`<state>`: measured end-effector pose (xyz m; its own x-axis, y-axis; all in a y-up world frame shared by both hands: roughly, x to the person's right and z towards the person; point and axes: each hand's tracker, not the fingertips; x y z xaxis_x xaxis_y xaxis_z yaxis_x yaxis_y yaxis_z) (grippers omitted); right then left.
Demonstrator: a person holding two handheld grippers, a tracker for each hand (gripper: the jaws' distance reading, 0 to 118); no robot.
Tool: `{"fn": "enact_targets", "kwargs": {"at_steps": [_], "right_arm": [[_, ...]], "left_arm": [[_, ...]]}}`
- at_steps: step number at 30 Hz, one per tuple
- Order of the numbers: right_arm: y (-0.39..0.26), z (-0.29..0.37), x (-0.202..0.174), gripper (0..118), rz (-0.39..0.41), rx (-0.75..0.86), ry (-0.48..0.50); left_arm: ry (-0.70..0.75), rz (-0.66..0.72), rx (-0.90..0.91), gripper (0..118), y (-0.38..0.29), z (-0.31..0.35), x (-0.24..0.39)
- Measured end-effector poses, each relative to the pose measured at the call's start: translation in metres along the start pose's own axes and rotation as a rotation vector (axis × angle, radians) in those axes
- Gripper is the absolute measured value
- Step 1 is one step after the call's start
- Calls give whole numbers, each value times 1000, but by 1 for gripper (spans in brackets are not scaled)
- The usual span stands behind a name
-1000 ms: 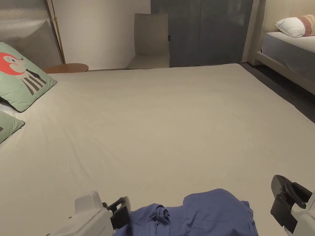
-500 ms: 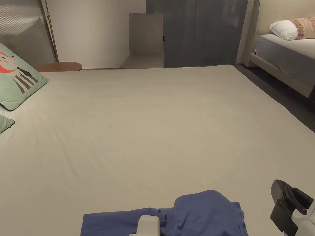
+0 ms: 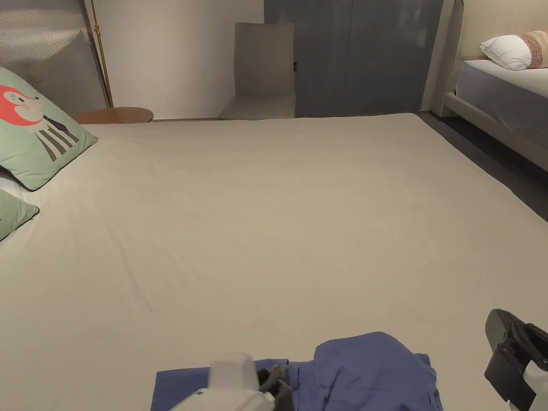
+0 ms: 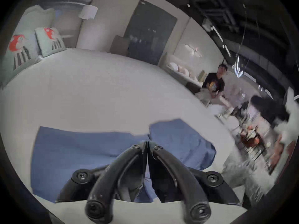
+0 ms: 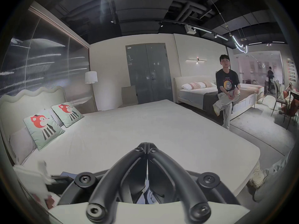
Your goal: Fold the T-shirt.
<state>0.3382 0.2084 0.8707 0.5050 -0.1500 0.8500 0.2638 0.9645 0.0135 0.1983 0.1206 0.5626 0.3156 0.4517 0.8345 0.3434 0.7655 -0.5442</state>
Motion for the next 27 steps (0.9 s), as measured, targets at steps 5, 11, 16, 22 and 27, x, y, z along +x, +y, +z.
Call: {"fn": "enact_targets", "kwargs": {"at_steps": [5,11,16,22,27], "right_arm": [[0,-4,-7,1,-6,-10,15],[-3,-8,-19,1,-3,-24,47],[-3,-5,-26,1,14,-25,60],[0,-2,-27,1,19,-23,51],[3,2,-26,1,30,-18,42]], "left_arm": [[30,232,31,1,37,51,-83],[-59,391,-60,95,41,76,-164],[-150,584,-136,108,18,60,-191],[-195,674,-227,70,-8,21,-194],[-169,757,-213,13,-20,18,-200]]}}
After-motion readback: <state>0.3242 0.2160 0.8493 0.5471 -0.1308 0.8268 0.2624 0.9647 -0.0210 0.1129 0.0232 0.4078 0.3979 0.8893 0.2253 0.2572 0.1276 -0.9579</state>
